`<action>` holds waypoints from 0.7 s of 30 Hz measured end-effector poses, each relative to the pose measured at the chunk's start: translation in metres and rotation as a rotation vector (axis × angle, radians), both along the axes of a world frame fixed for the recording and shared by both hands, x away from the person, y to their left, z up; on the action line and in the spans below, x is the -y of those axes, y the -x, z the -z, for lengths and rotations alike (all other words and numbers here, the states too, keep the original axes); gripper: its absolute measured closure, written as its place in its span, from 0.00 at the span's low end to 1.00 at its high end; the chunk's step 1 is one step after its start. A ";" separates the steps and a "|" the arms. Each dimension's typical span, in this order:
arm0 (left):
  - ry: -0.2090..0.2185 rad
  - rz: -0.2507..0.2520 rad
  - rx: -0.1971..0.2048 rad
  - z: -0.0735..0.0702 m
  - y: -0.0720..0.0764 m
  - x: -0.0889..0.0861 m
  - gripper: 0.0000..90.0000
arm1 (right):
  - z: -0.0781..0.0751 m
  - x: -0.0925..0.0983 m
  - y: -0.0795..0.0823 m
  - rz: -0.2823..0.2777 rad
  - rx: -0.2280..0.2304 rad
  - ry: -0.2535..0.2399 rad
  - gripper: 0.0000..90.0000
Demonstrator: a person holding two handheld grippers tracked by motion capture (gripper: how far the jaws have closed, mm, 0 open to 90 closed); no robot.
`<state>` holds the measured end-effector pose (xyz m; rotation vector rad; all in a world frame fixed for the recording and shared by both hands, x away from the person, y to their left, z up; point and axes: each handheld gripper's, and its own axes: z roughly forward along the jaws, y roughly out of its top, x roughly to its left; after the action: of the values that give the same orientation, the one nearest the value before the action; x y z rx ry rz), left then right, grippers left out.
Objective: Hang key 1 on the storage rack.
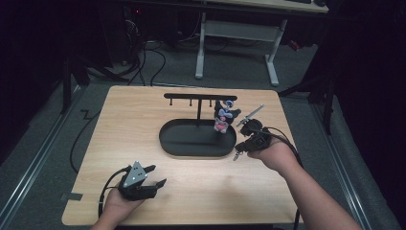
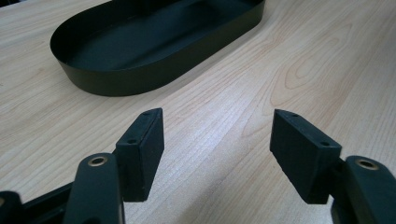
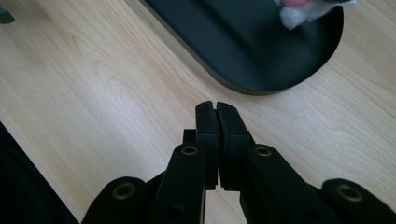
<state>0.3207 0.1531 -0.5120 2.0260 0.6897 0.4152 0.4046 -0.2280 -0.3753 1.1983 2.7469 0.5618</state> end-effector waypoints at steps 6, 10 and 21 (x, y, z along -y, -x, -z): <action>0.008 -0.001 -0.002 0.000 0.000 -0.001 0.40 | -0.001 -0.010 -0.010 0.001 -0.004 -0.001 0.99; 0.008 -0.004 -0.003 0.000 0.000 -0.002 0.40 | -0.009 -0.018 -0.018 -0.011 -0.005 -0.004 0.99; 0.014 -0.007 -0.003 0.000 0.000 -0.003 0.40 | -0.033 -0.035 -0.042 -0.017 0.002 -0.024 0.99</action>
<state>0.3212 0.1562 -0.5122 2.0121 0.7005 0.4104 0.4466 -0.1930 -0.3427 1.1802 2.7585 0.5998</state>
